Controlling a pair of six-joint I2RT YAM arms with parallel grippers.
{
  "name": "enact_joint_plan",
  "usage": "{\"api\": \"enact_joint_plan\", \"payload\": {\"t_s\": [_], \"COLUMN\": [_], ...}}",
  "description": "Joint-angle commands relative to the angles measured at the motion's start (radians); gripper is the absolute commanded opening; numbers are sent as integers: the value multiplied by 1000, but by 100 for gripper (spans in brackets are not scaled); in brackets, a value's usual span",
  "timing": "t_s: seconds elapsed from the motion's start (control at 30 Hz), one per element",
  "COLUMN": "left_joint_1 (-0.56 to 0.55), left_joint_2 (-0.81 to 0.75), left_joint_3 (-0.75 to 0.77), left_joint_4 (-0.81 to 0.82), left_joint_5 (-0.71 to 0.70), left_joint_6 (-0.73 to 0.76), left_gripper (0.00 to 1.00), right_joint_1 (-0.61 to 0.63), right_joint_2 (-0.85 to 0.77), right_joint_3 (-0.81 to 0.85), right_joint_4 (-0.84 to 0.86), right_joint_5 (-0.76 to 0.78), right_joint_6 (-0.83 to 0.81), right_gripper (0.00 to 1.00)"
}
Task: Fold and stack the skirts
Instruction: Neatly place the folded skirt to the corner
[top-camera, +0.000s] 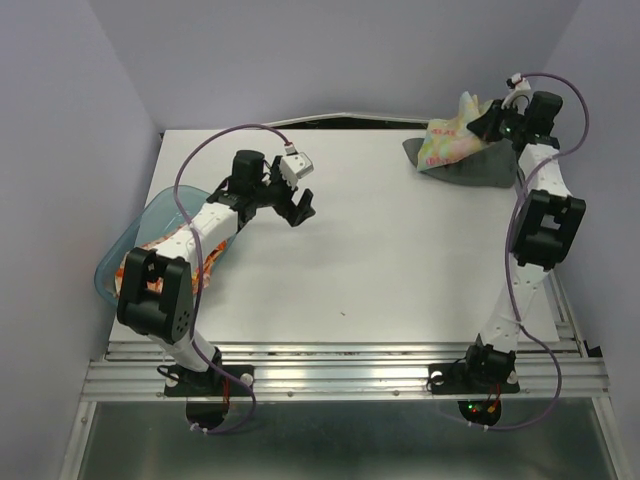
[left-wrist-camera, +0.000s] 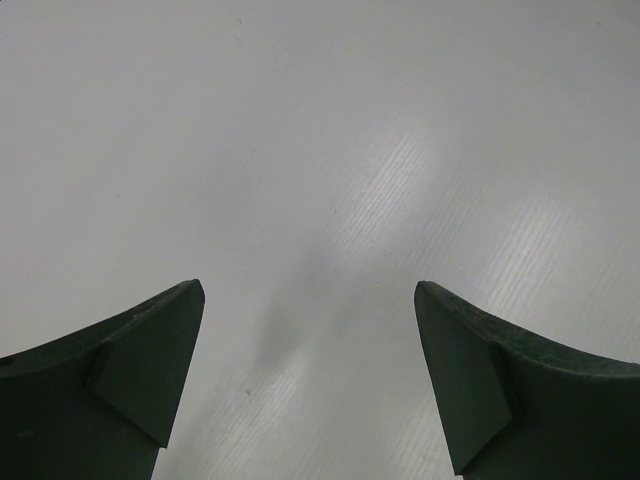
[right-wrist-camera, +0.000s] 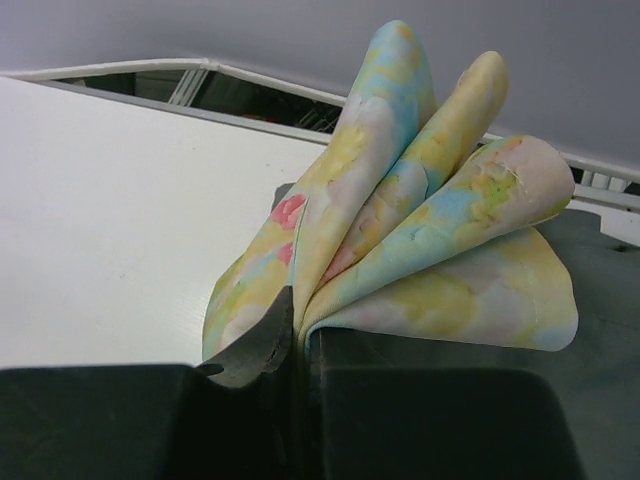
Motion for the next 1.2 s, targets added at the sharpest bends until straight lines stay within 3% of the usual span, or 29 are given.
{"api": "enact_joint_plan", "payload": {"t_s": [0.0, 0.27, 0.37, 0.53, 0.57, 0.6, 0.73, 0.87, 0.9, 1.03, 1.17], "left_joint_1": [0, -7, -13, -20, -20, -20, -20, -18, -18, -15, -13], "left_joint_2": [5, 5, 8, 8, 6, 3, -15, -49, -60, -125, -172], "left_joint_3": [19, 19, 23, 30, 31, 30, 43, 80, 83, 97, 80], "left_joint_4": [-11, -27, -51, -62, -62, -63, -79, -119, -119, -126, -155], "left_joint_5": [22, 8, 6, -8, -11, -23, -57, -124, -152, -285, -287], "left_joint_6": [-6, -19, -26, -32, -33, -36, -62, -99, -113, -147, -148], "left_gripper": [99, 99, 99, 99, 99, 99, 99, 99, 99, 99, 99], "right_joint_1": [-34, -86, -97, -106, -106, -106, -106, -106, -94, -43, -16], "right_joint_2": [55, 170, 193, 212, 218, 221, 226, 184, 169, 41, -53], "right_joint_3": [84, 156, 159, 162, 173, 180, 208, 190, 179, 81, -17], "right_joint_4": [34, 17, 17, 18, 18, 18, 17, 14, 9, 17, 12], "right_joint_5": [-73, -94, -66, 63, 87, 132, 257, 305, 307, 347, 270], "right_joint_6": [77, 1, -33, -81, -79, -78, -102, -131, -141, -181, -112], "right_gripper": [1, 1, 5, 25, 32, 49, 79, 91, 99, 100, 99]}}
